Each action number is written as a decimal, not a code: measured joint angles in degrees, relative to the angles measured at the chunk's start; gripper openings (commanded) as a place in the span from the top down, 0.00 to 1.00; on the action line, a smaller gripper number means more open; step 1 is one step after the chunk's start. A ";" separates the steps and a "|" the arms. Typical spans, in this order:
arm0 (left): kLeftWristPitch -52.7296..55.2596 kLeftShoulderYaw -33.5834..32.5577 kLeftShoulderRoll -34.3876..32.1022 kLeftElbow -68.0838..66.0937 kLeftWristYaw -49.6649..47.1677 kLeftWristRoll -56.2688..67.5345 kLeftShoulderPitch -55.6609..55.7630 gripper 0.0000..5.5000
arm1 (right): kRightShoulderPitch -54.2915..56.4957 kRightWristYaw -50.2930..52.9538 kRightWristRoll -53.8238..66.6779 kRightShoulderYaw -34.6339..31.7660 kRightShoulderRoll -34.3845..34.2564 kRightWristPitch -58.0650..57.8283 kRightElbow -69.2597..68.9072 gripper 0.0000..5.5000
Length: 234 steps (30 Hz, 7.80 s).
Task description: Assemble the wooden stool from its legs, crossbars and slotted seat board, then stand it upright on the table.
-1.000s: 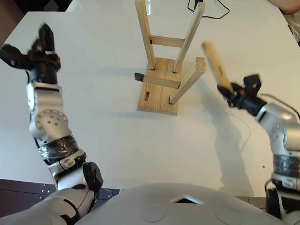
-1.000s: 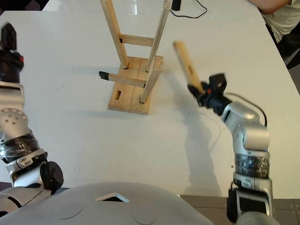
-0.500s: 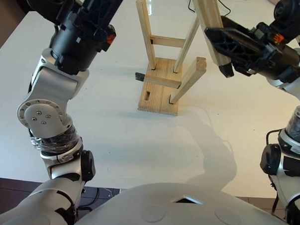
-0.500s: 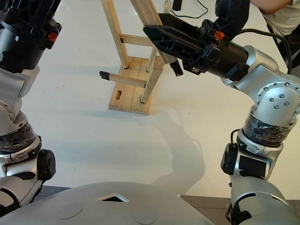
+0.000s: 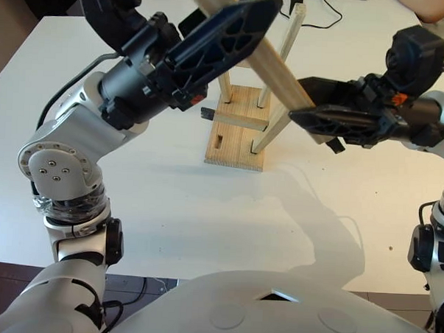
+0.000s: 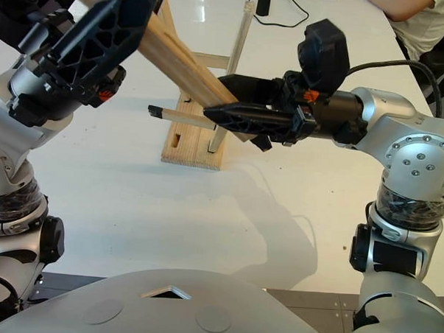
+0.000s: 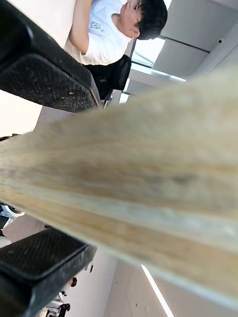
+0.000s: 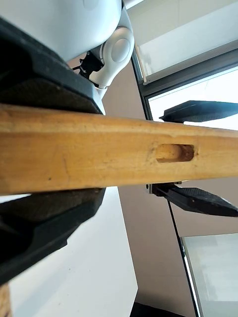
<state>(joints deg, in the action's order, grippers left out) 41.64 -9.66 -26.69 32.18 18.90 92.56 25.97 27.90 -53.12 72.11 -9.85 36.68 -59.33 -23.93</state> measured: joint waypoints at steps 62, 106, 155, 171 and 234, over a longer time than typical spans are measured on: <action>-8.58 -1.35 2.17 -9.36 17.14 -41.11 -25.95 0.63 | -2.32 15.55 -27.32 -3.88 -9.32 24.52 32.07 0.44; -28.29 17.78 -2.01 -12.70 25.35 -67.71 -18.28 0.63 | -6.39 14.37 -45.52 19.24 -6.18 31.34 -4.20 0.92; -27.23 11.29 -11.19 -20.47 27.81 -74.18 -15.07 0.43 | -14.23 31.46 -52.57 9.04 -12.24 34.92 13.40 1.00; -17.01 0.10 14.75 -3.89 -23.25 -83.78 -30.96 0.74 | -23.05 63.35 -80.49 25.19 -29.04 27.89 -6.32 1.00; 15.93 -9.16 15.82 -5.96 -25.08 -25.94 2.17 0.99 | -0.05 25.87 -32.09 6.46 -17.75 16.14 0.11 1.00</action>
<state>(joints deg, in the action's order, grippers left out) 57.57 -18.83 -10.87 26.22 -6.18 66.62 28.14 27.85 -27.25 40.02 -3.39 18.92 -43.19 -23.82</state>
